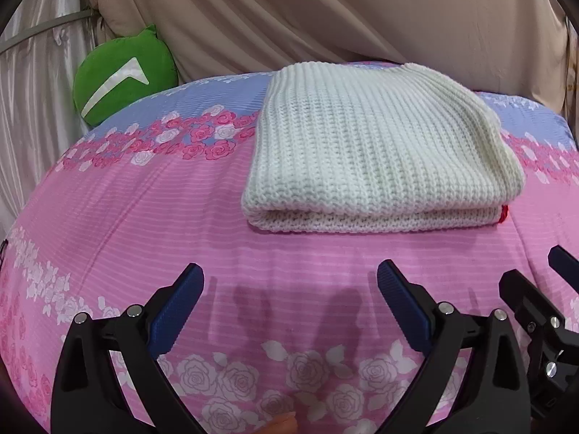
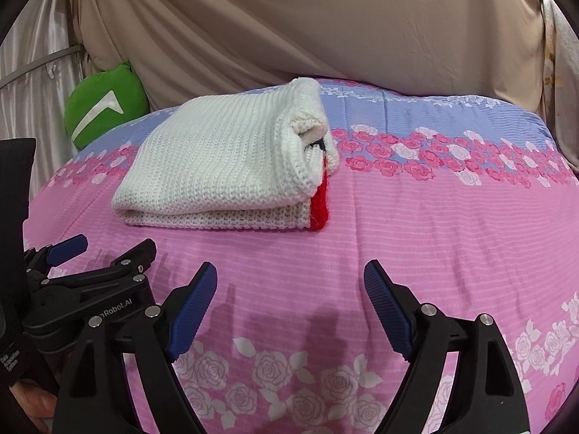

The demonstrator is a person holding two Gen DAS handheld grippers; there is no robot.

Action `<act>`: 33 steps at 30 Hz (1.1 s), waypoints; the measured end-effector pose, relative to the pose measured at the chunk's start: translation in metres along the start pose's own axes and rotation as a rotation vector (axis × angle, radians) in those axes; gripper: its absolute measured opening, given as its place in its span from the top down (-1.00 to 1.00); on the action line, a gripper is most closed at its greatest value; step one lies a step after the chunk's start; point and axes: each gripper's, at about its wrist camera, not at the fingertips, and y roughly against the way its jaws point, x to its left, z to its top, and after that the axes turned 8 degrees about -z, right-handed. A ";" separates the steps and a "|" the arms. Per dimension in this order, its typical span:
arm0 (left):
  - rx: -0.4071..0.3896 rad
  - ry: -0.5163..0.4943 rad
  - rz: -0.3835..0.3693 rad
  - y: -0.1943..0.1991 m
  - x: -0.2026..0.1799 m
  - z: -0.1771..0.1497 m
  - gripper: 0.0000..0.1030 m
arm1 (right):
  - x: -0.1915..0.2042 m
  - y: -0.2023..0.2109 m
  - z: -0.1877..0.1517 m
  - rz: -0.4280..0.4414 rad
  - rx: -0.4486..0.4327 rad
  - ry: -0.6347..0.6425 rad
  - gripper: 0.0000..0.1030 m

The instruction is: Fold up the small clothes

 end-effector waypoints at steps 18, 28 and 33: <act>0.011 -0.023 0.056 0.000 -0.009 -0.002 -0.84 | 0.006 -0.002 -0.003 -0.036 0.019 0.009 -0.59; 0.021 -0.022 0.044 -0.003 -0.007 -0.002 -0.84 | 0.005 -0.003 -0.002 -0.036 0.019 0.009 -0.59; 0.020 -0.025 0.038 -0.004 -0.007 -0.002 -0.84 | 0.005 -0.003 -0.004 -0.041 0.022 -0.002 -0.59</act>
